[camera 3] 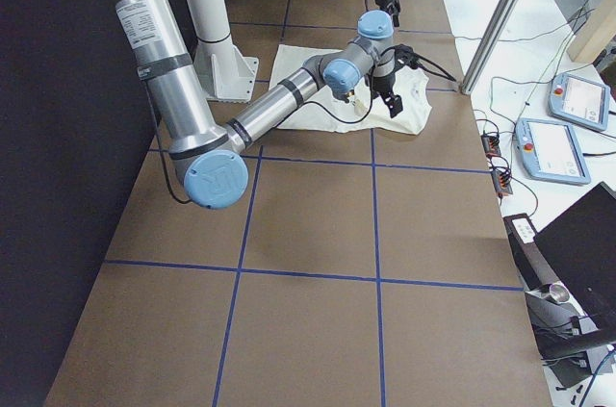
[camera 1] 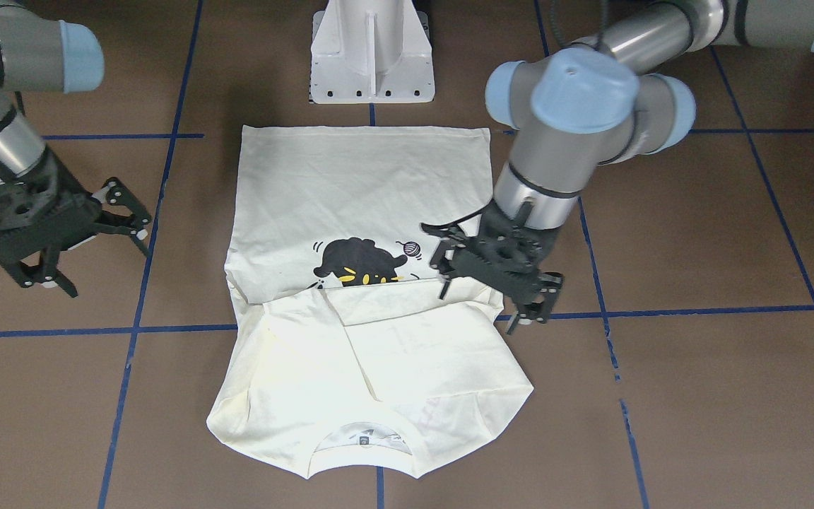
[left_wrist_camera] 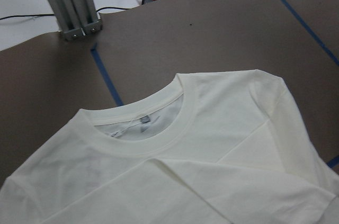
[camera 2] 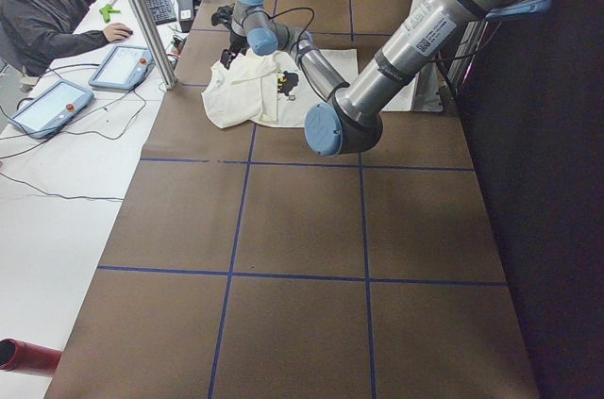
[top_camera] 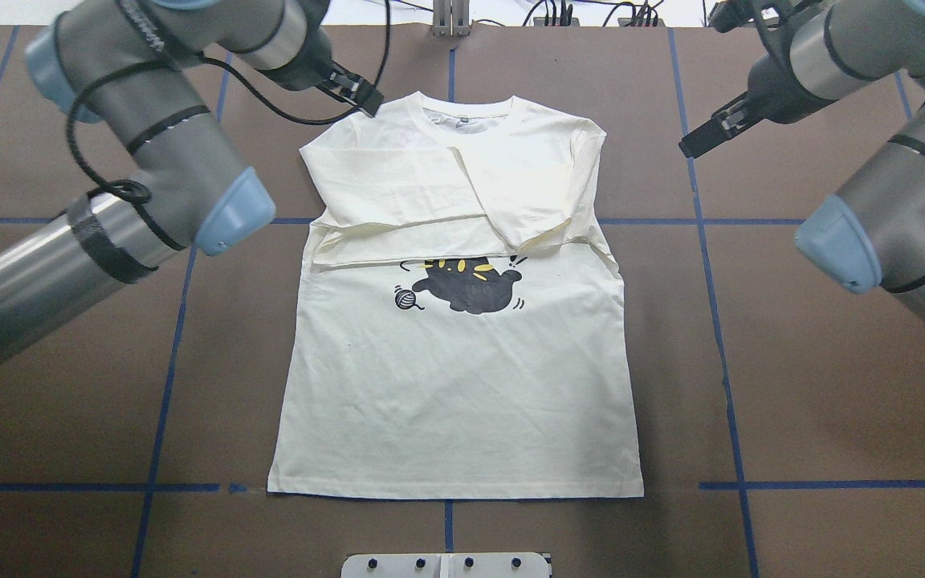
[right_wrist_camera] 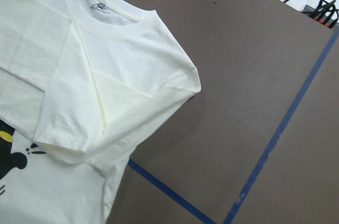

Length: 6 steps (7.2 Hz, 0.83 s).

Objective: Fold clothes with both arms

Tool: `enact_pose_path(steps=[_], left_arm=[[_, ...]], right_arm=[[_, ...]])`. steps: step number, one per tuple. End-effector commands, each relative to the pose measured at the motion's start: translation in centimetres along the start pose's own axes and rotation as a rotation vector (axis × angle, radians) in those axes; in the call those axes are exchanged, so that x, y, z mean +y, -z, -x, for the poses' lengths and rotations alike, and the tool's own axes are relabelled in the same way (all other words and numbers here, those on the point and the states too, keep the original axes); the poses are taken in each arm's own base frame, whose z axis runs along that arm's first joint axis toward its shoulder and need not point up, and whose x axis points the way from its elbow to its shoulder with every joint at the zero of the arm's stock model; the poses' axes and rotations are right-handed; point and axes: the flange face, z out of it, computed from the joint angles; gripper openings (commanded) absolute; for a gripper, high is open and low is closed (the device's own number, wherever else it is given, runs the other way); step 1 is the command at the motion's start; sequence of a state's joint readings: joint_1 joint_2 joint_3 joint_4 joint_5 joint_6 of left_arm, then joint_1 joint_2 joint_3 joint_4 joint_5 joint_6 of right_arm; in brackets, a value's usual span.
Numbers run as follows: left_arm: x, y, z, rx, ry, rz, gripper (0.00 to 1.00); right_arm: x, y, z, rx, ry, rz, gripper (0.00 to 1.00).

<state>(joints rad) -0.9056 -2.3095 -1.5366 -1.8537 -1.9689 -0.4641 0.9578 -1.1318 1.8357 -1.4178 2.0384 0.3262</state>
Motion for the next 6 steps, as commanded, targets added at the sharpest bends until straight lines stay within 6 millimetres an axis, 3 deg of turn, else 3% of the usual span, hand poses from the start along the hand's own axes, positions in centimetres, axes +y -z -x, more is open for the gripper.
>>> enact_pose_path(steps=[1,2,3,4,6], left_arm=[[5.0,2.3,11.8,-0.095,-0.096,0.031,1.0],[7.3,3.1,15.8,-0.124,-0.106,0.033,1.0],[8.1,3.0,16.6,-0.127,-0.105,0.03,1.0],[8.1,3.1,16.6,-0.128,-0.1,0.027,1.0],[8.2,3.2,16.4,-0.083,-0.088,0.039,1.0]], right_arm=[[-1.6,-2.8,8.2,0.055,0.034,-0.034,0.97],[-1.9,-4.2,12.3,0.122,0.073,-0.049,0.98],[-2.7,-5.4,16.6,0.19,0.104,-0.042,0.97],[-3.3,-8.0,20.1,0.238,0.142,-0.035,0.93],[-3.7,-12.9,24.2,0.349,0.213,-0.029,0.9]])
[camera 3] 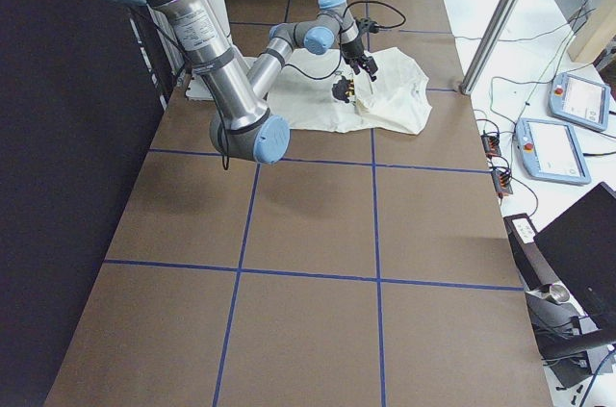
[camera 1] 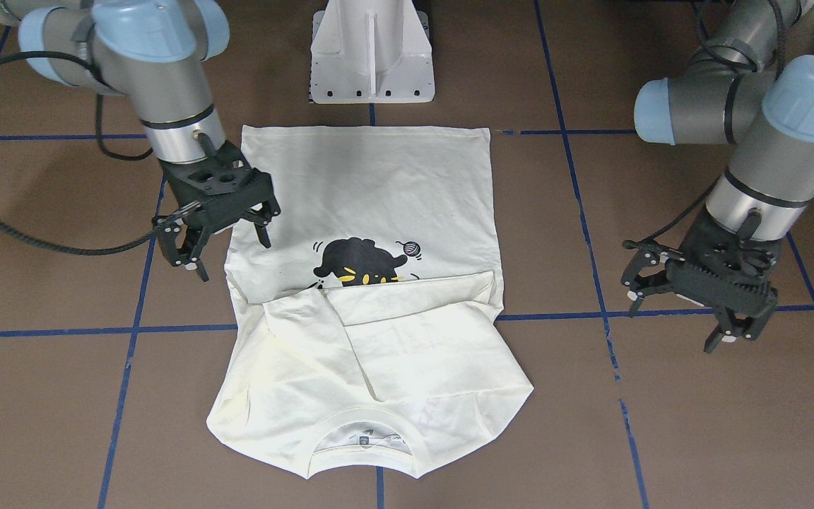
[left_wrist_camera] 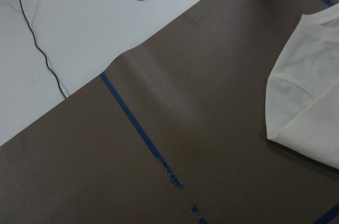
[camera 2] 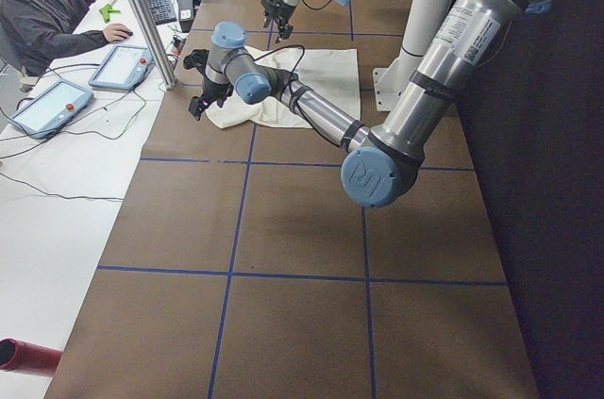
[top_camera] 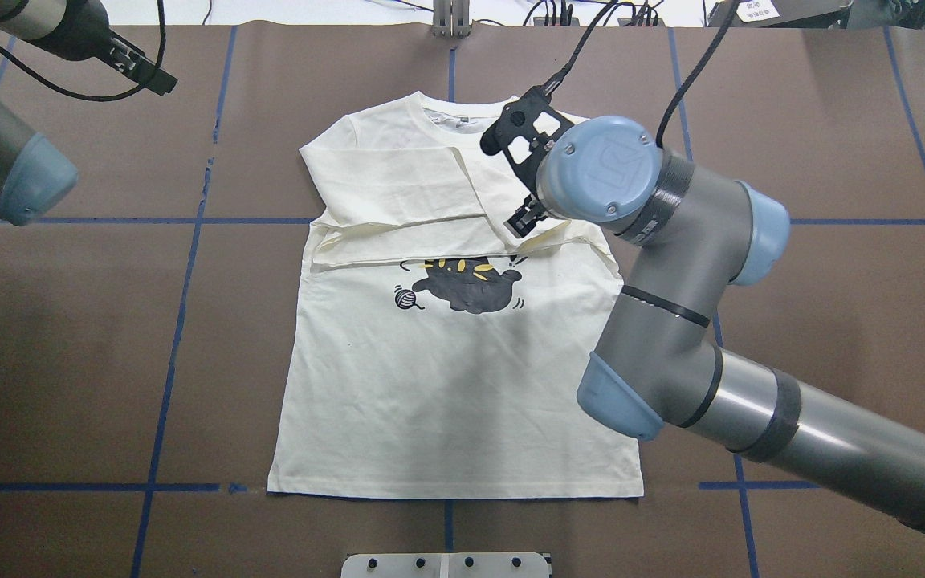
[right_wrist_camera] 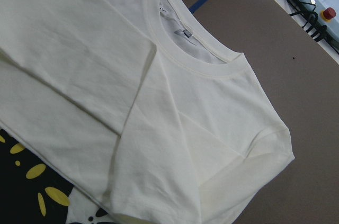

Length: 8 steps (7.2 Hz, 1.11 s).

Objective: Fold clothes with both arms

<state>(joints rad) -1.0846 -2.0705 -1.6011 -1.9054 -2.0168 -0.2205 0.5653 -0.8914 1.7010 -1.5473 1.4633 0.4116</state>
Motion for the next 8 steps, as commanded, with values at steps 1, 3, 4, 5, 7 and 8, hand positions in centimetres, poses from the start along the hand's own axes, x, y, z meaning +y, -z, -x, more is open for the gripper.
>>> enact_pose_path(steps=[1,3,4,5,7,8], left_arm=[[0.3,0.1,0.1,0.033,0.01,0.008,1.0],[0.3,0.1,0.1,0.035,0.011,0.008,1.0],[0.4,0.1,0.1,0.034,0.01,0.01,1.0],[0.9,-0.2,0.3,0.033,0.014,0.016,1.0],[1.0,-0.2,0.4,0.033,0.015,0.018,1.0],[1.0,-0.2,0.4,0.032,0.017,0.019,1.0]], right_arm=[[0.2,-3.3,5.1,0.093,0.077,0.015,0.88],[1.2,-6.2,6.7,0.164,0.134,0.003,0.84],[2.3,-8.0,8.5,0.196,0.172,-0.016,0.82],[2.8,-8.6,9.4,0.216,0.198,-0.018,0.77],[3.4,-9.4,9.9,0.245,0.24,-0.013,0.71],[3.4,-9.4,9.9,0.246,0.242,-0.014,0.65]])
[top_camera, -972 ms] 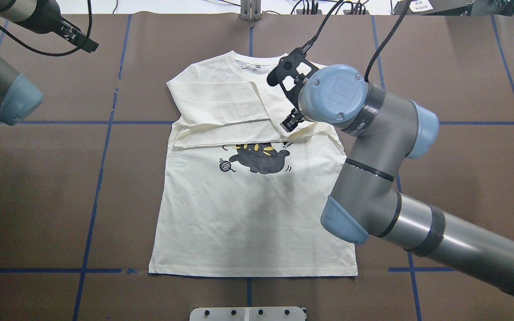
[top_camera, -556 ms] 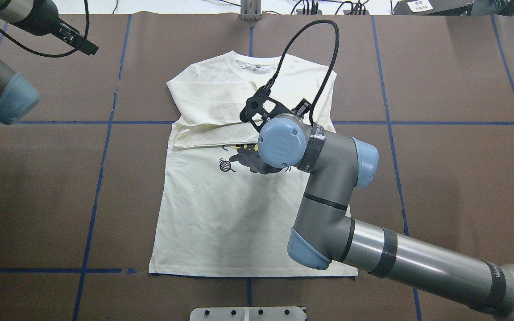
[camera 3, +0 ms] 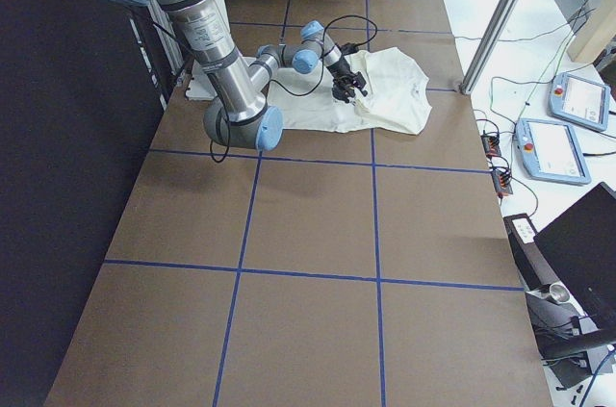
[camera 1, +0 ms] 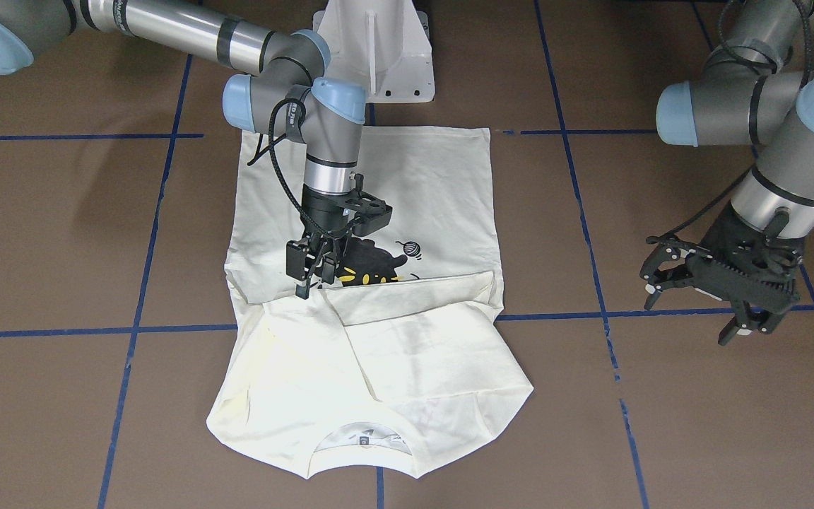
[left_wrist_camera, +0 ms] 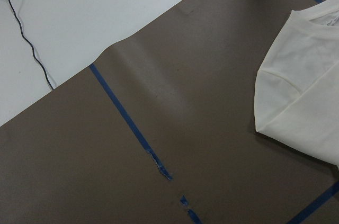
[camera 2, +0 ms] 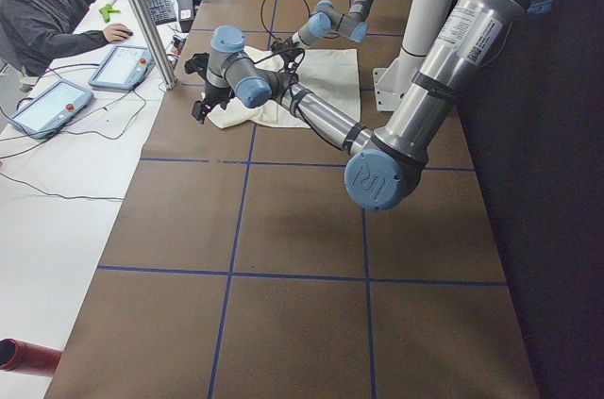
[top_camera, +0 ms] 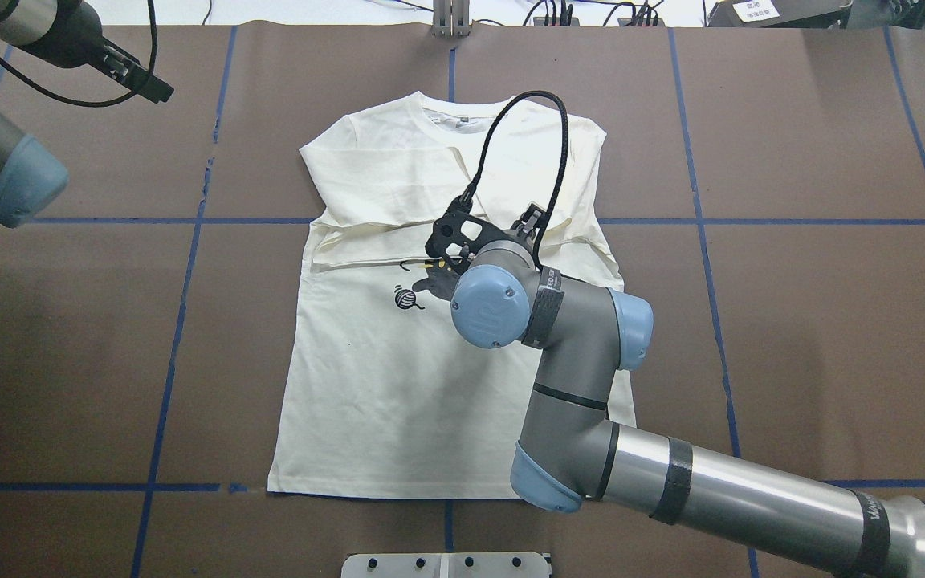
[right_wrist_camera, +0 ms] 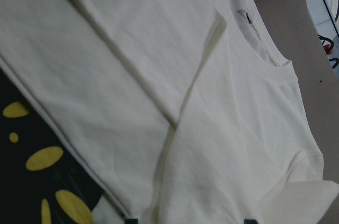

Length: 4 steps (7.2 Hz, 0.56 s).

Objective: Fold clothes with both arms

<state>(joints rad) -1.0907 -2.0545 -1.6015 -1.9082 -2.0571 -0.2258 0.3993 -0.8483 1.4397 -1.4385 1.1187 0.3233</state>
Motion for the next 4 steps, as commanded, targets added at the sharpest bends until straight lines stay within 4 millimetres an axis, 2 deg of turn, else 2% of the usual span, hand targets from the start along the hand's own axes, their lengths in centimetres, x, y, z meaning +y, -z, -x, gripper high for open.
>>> enact_pose_path(steps=[1,2,3,4], left_arm=[[0.11,-0.06,0.06,0.0,0.001,0.002,1.0],[0.13,-0.11,-0.03,0.001,0.0,0.002,1.0],[0.13,-0.11,-0.03,0.001,0.001,0.002,1.0],[0.13,-0.11,-0.03,0.001,0.001,0.002,1.0]], right_arm=[[0.33,-0.32,0.37,0.009,0.028,0.004,0.62],[0.7,-0.53,0.48,0.022,0.037,0.005,0.58],[0.96,-0.79,0.53,0.024,0.043,0.011,0.49],[0.55,-0.45,0.52,0.019,0.074,0.004,0.22]])
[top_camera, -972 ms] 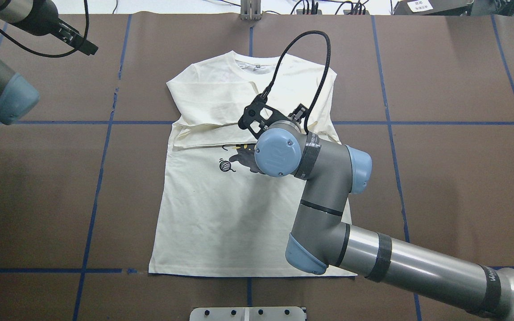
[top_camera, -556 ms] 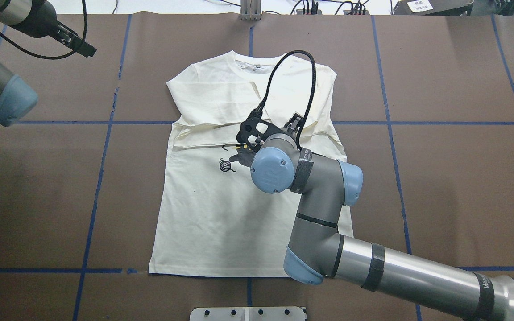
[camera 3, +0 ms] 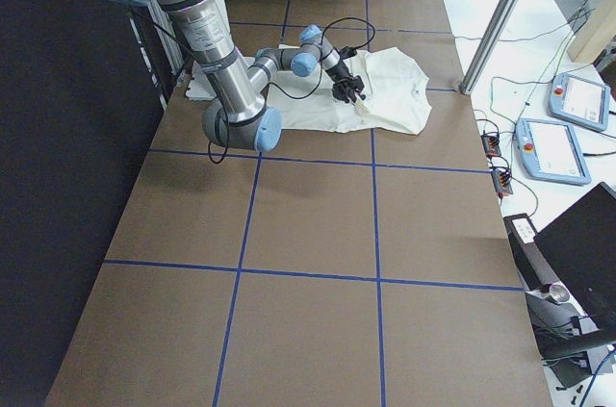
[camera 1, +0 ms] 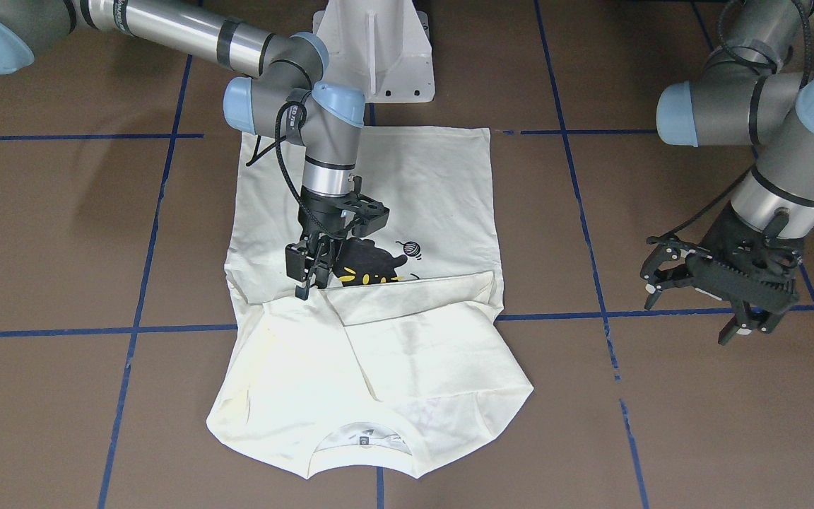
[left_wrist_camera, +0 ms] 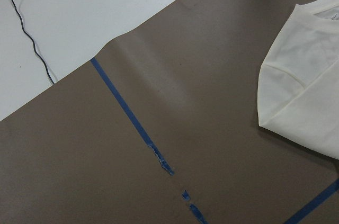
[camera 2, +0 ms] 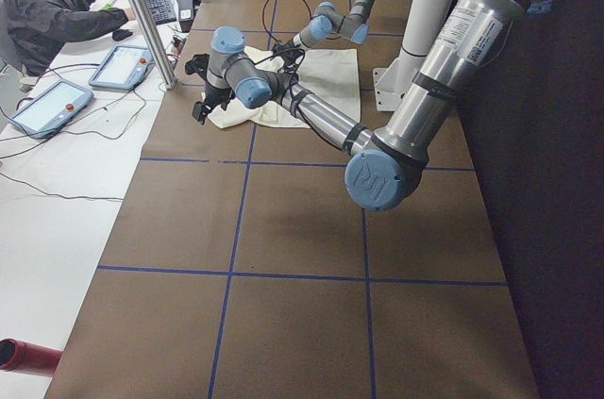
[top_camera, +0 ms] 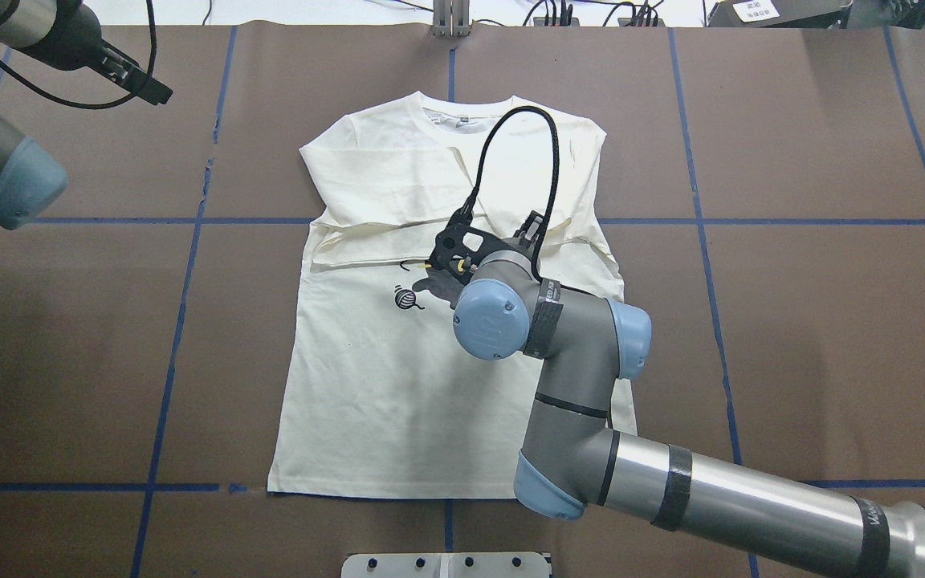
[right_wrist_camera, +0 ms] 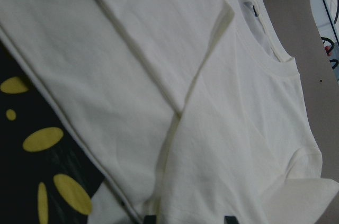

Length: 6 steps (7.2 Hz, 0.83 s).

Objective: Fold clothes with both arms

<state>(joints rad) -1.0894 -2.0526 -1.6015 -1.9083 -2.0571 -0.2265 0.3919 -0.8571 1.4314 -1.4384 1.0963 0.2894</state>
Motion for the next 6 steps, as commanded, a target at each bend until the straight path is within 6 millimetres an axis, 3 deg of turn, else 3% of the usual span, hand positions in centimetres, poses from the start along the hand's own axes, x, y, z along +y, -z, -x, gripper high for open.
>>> enact_pose_path(steps=[1,3,6], left_arm=[[0.0,0.0,0.0,0.0,0.0,0.0,1.0],[-0.1,0.2,-0.1,0.001,0.025,-0.005,1.0],[-0.4,0.9,-1.2,0.013,0.05,-0.021,1.0]], right_arm=[[-0.2,0.1,-0.1,0.0,0.019,-0.006,0.0],[-0.9,0.4,-1.2,0.003,0.001,-0.016,0.0],[-1.2,-2.1,-10.6,0.06,-0.019,0.016,0.0]])
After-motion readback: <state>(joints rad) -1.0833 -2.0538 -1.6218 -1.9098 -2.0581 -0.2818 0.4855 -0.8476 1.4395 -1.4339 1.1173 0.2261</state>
